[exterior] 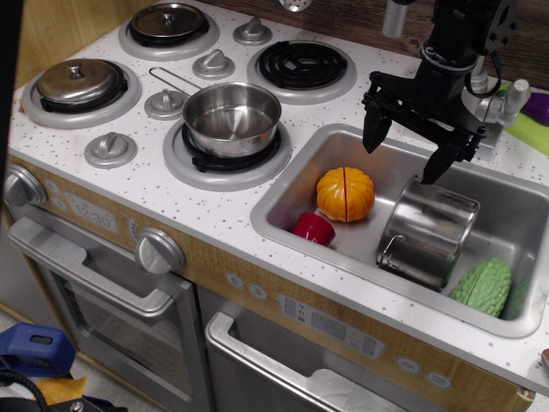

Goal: Flip pot upright in sink

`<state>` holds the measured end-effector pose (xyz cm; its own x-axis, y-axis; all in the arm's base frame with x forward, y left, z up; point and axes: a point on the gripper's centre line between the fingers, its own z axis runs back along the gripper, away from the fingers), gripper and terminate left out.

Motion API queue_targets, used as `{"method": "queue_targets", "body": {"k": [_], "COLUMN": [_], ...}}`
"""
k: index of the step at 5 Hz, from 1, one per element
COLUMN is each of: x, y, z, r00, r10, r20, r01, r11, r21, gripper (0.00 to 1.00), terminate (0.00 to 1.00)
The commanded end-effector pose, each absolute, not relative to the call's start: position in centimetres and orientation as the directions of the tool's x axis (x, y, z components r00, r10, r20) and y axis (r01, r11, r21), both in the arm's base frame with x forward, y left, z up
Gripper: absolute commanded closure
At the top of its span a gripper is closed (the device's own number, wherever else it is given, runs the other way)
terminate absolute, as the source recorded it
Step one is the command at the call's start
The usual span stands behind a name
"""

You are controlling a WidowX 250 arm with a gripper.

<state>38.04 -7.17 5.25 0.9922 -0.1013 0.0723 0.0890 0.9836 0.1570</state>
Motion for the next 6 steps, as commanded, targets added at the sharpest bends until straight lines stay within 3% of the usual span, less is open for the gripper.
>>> {"method": "queue_targets", "body": {"k": [1,3,5,6], "x": [38.0,38.5,38.9,39.4], "y": [-7.2,-7.6,-8.0,-9.0], "z": [5.3,5.6,4.2,3.5], "r00": [0.992,0.981,0.951,0.930], "r10": [-0.101,-0.056,0.039,0.164], "r20": [0.072,0.183,0.306,0.328], "r01": [0.089,0.072,0.033,-0.037], "r11": [0.984,0.994,0.973,0.932], "r21": [0.157,-0.082,-0.229,-0.360], "gripper": [0.00,0.00,0.00,0.00], "terminate": [0.00,0.00,0.00,0.00]}}
